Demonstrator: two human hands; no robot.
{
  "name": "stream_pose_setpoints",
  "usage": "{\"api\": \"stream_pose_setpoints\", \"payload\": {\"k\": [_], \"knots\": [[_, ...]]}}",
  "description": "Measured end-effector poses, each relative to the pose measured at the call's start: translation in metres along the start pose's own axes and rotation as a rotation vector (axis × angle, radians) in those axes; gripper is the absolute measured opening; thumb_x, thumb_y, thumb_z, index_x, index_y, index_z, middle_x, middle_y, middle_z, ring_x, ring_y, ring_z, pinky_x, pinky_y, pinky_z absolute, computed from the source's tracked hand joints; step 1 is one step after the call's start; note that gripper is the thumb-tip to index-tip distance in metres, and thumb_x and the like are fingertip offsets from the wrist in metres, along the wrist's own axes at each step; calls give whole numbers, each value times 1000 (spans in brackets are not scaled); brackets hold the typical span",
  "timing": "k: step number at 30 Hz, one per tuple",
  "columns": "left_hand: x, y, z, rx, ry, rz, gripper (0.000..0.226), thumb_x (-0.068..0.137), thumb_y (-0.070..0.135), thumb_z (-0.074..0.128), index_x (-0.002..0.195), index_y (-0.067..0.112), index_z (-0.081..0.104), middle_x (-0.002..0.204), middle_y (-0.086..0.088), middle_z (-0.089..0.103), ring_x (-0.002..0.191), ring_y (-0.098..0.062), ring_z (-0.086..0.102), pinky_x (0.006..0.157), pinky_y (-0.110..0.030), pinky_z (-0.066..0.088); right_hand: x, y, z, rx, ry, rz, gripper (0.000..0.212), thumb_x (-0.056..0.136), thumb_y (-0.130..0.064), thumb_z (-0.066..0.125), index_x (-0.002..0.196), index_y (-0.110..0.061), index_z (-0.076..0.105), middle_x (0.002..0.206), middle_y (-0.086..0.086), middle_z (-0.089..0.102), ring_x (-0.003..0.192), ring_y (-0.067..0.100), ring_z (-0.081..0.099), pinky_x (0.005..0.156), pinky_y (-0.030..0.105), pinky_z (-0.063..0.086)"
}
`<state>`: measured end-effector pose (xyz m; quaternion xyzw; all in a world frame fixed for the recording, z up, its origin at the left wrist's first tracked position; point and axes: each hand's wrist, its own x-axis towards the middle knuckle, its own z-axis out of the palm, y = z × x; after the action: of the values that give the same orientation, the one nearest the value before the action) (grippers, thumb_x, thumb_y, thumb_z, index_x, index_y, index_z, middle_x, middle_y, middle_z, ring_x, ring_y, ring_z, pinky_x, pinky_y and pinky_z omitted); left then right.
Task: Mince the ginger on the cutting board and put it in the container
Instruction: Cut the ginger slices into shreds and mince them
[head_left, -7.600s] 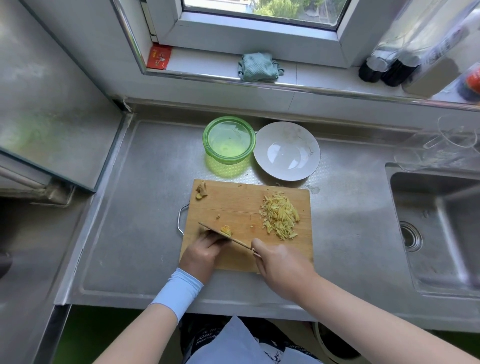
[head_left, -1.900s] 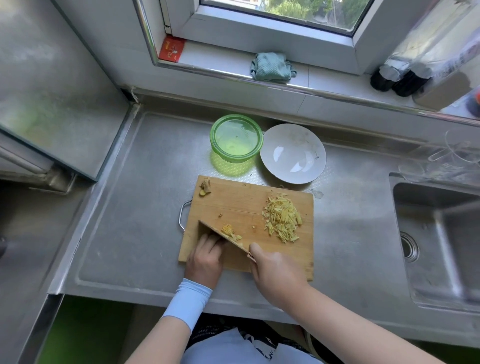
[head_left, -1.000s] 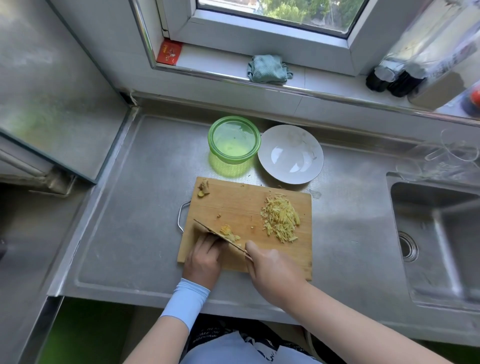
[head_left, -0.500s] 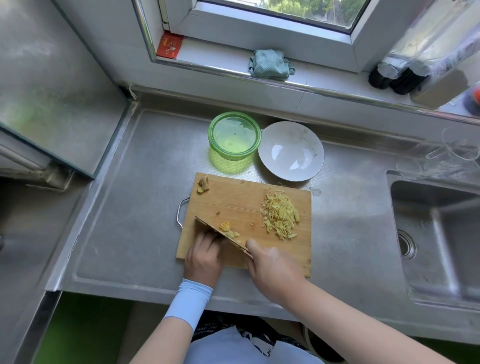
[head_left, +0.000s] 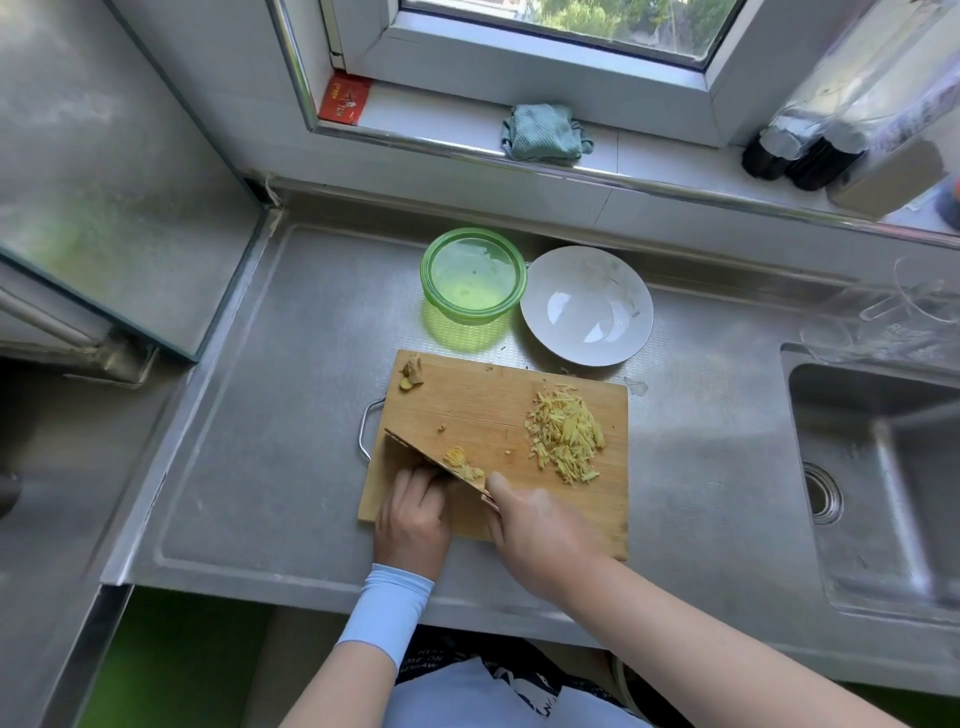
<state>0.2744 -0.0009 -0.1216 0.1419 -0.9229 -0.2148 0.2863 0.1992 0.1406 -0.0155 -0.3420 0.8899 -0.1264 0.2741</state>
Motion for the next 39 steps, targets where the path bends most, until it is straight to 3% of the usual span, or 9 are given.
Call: {"api": "stream_pose_setpoints", "payload": {"k": [5,9,15,20,26,30,33,36,39], "knots": [[0,2,1,-10,46,-3,20,79,-3,70,90,12,63,86,-11,67,79,-30,59,63,-37,51,-15,9,2,-23,1,32,19,103,-29,35,90,-30,22,65,7,52,54,33,49,47,41,38],[-2,1,2,35,31,-8,10,84,0,67,75,5,69,82,-11,65,73,-32,56,58,-38,50,-1,3,5,-16,17,18,15,104,-29,34,94,-27,24,63,7,48,54,33,49,47,36,33],[-2,3,1,31,15,-22,6,84,3,68,83,8,70,90,-10,67,81,-32,60,61,-37,51,-14,10,0,-27,6,11,13,104,-28,34,94,-26,27,63,5,49,52,32,48,47,38,34],[-3,12,0,39,61,-92,34,101,16,49,74,4,67,83,-10,65,79,-29,55,61,-37,48,-4,4,4,-31,7,20,12,105,-29,34,96,-25,27,66,8,53,53,32,50,45,34,28],[0,8,-2,11,45,-79,20,93,12,56,83,6,72,87,-10,68,83,-27,57,65,-35,48,-15,9,2,-32,6,14,17,104,-28,34,91,-27,23,63,3,47,54,32,48,47,36,29],[-1,7,-2,23,11,-73,28,98,15,51,81,6,71,87,-10,67,80,-30,55,60,-37,48,-8,5,4,-43,17,11,11,105,-28,35,97,-22,30,65,6,49,54,33,48,47,35,29],[0,2,-6,45,-36,-39,9,82,1,69,82,9,73,88,-8,67,78,-30,54,55,-37,50,-1,1,4,-52,29,0,12,105,-28,34,103,-16,38,62,5,42,55,33,45,49,36,29],[4,-3,-11,47,-86,-5,28,64,-8,82,82,13,75,86,-3,69,78,-26,55,51,-34,48,-5,3,4,-57,28,5,11,106,-29,34,103,-18,36,62,5,42,54,32,43,48,35,26],[12,-8,-17,22,-131,76,36,59,-9,80,85,16,78,86,0,70,79,-25,58,51,-32,49,-12,7,4,-61,24,17,10,106,-30,33,99,-23,28,61,3,44,54,32,46,47,35,27]]}}
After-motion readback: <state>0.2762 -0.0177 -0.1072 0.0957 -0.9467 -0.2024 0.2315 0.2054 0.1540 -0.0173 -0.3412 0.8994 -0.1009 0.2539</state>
